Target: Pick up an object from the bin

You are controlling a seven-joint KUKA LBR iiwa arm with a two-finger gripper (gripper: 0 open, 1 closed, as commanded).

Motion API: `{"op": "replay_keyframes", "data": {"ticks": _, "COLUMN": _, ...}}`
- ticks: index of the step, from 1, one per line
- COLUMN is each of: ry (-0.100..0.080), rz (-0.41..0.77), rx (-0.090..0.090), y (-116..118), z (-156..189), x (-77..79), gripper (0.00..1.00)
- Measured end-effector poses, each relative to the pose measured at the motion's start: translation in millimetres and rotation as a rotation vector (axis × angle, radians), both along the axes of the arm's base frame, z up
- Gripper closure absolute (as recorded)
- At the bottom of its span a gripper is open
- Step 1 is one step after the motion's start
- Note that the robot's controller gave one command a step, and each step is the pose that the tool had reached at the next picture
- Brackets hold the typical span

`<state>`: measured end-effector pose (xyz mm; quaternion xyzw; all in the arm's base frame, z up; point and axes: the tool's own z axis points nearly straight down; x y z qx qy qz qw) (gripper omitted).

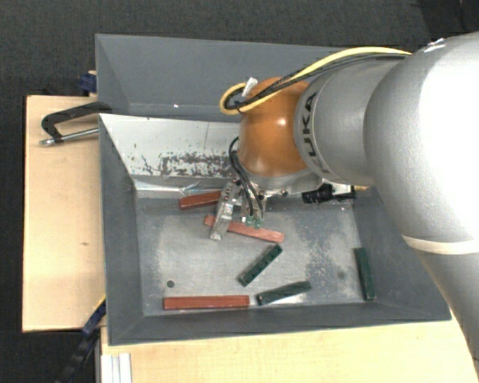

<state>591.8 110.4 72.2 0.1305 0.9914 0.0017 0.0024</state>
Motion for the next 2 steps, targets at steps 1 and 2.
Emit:
{"op": "replay_keyframes", "data": {"ticks": 1, "ry": 0.000, "rz": 0.000, "rx": 0.000, "y": 0, "z": 0, "x": 0.0, "gripper": 1.00}}
{"op": "replay_keyframes", "data": {"ticks": 2, "ry": 0.000, "rz": 0.048, "rx": -0.001, "y": 30, "z": 148, "x": -21.0, "gripper": 1.00}}
